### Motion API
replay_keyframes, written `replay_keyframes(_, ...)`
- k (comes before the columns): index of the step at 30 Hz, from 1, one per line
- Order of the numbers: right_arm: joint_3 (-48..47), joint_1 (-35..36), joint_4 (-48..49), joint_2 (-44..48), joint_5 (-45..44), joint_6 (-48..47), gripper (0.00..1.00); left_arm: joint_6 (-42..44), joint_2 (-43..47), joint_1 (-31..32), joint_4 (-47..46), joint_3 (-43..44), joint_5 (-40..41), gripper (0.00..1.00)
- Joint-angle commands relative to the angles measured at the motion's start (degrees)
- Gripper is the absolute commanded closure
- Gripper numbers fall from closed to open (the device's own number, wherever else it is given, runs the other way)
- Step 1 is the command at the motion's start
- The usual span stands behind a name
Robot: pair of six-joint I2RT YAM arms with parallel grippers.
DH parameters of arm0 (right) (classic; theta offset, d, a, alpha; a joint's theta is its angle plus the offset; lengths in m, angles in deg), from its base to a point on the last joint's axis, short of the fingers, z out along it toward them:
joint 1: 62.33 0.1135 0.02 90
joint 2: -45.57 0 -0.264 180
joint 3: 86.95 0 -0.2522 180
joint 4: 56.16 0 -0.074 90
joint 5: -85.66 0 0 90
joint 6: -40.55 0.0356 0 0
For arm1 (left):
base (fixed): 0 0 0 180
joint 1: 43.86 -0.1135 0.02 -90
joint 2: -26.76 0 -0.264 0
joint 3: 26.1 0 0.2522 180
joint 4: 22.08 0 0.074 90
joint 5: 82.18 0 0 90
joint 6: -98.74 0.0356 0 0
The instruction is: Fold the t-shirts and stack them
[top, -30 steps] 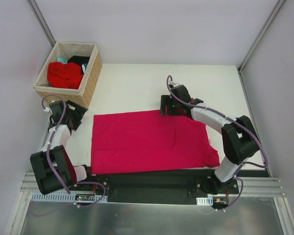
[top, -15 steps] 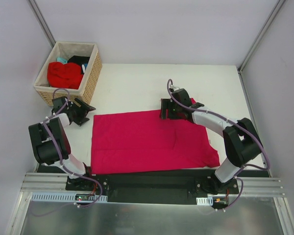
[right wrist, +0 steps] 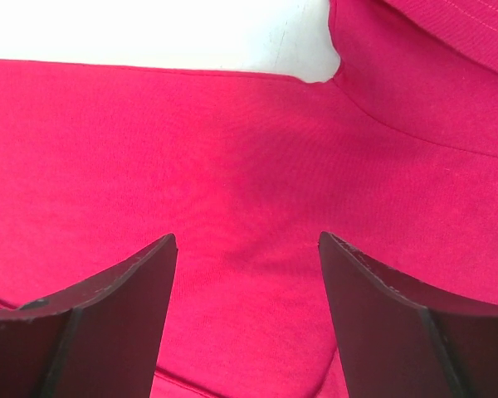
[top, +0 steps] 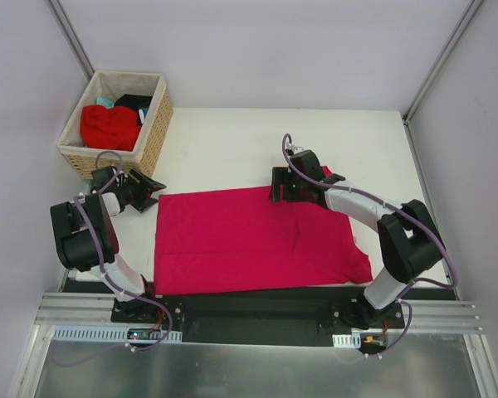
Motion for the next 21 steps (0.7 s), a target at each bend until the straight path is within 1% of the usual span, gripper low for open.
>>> replay_keyframes(1,0.6,-0.1,0.9,2.9,-0.8,0.4,0.27,0.7,-1.4,1.5,0.8,-0.5,2.0,0.4)
replay_keyframes(3,0.5,-0.1,0.9,2.9,-0.7,0.4,0.27,1.3,-2.1,2.0,2.7,0.2,2.9,0.44)
replay_keyframes(5,0.2,-0.2,0.8,2.5,-0.6,0.7,0.27,1.5,-2.5,2.5,3.6,0.8,3.6,0.47)
replay_keyframes(9,0.4,-0.1,0.7,2.5,-0.6,0.9,0.27,1.5,-3.1,2.6,4.4,1.2,5.0,0.55)
replay_keyframes(12,0.4,-0.1,0.6,2.4,-0.7,0.9,0.27,1.5,-3.2,2.6,5.3,1.5,5.8,0.65)
replay_keyframes(16,0.3,-0.2,0.6,2.2,-0.7,1.1,0.27,1.7,-2.9,2.6,6.5,1.7,7.2,0.71)
replay_keyframes(17,0.3,-0.1,0.4,2.3,-0.8,1.2,0.27,1.8,-2.7,2.6,6.7,1.7,7.9,0.74)
replay_keyframes(20,0.4,-0.2,0.5,2.4,-1.0,1.0,0.27,1.7,-1.7,2.6,7.3,1.6,9.7,0.76)
replay_keyframes(21,0.5,-0.1,0.4,2.6,-1.2,1.0,0.27,1.7,-1.4,2.6,7.4,1.5,10.1,0.78)
